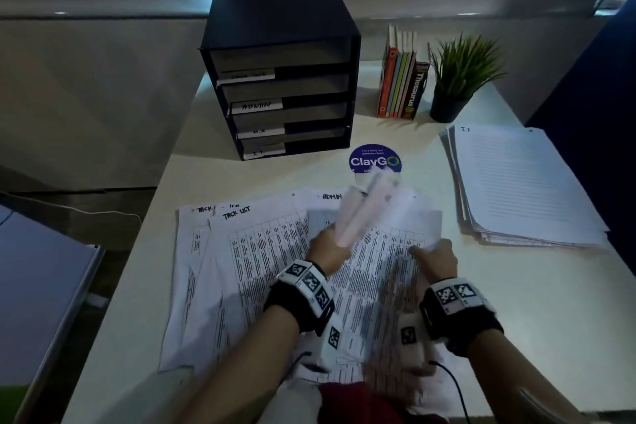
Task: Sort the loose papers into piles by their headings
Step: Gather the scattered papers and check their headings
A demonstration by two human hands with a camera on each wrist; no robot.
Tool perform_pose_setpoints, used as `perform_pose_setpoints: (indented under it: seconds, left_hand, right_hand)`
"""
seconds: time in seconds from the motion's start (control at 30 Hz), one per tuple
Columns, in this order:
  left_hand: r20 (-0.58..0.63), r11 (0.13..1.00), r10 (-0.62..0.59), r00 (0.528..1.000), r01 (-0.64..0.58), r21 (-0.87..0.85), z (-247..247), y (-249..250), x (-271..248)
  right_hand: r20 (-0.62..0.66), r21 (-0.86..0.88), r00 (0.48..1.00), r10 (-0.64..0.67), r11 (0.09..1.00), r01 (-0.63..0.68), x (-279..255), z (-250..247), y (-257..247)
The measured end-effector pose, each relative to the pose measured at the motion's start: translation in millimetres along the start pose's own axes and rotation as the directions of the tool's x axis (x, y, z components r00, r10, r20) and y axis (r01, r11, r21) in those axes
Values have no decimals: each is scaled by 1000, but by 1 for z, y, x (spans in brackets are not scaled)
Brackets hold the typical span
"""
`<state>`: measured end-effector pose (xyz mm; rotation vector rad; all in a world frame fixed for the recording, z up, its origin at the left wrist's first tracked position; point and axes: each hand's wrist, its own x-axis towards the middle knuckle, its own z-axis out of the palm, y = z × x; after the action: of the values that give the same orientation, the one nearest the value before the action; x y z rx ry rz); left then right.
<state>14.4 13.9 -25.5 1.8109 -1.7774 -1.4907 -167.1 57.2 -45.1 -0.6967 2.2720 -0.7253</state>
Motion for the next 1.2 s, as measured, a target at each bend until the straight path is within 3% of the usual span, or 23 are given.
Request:
perform_pose_setpoints:
  seconds: [0.1,0.2,0.3,0.4,0.5,0.6,0.67,0.73,0.77,0.83,1.0,1.1,1.2]
  left_hand:
    - [69,996,74,995,-77,43,14,1,-7]
    - [-42,998,67,997,-66,18,11,-8,-9]
    - [-143,988,-20,989,-2,-152,-1,-27,-8]
    - [-150,948,-93,984,42,-315,-9,-36,-8]
    - [-184,910,-165,969,78,-406,-12,-35,-4]
    - [-198,958,-100,975,40,-284,-13,-32,-3]
    - [-147,964,33,989,-70,-255,-17,-23,-6]
    - [-163,887,242,957,-286,-363,-26,-4,-15]
    - [-196,843,285,938,-343,-415,-34,8,-18]
    - [-256,767,328,909,-414,-489,-53,37,-29]
    - [-473,605,413,778,-622,-496,-94,96,-55]
    - [-510,557,452,732,-678,-479,-98,96,-58]
    - [-479,540,478,736,-677,-501,-93,82,-53]
  right_hand:
    - [99,119,995,11,993,-23,13,-14,9]
    - [187,308,982,-39,951,-20,3,-24,11]
    - [108,257,962,-250,942,216,-9,-29,6]
    - [-9,15,846,-534,845,534,-33,-40,-13]
    - [-92,100,680,-728,673,733,-61,-59,-41]
    - [-219,213,605,-765,568,795,-67,-86,-64]
    - [-247,281,590,-768,526,803,-68,-108,-80]
    - [-244,281,570,-784,506,816,-70,-126,-95]
    - [-242,287,554,-797,486,825,-71,-131,-100]
    - [-263,349,526,-808,429,833,-76,-139,-110]
    - [-433,452,445,-784,238,860,-87,-145,-125]
    - [-441,486,441,-781,205,850,-86,-134,-117]
    - [-358,564,548,-756,293,772,-80,-113,-98]
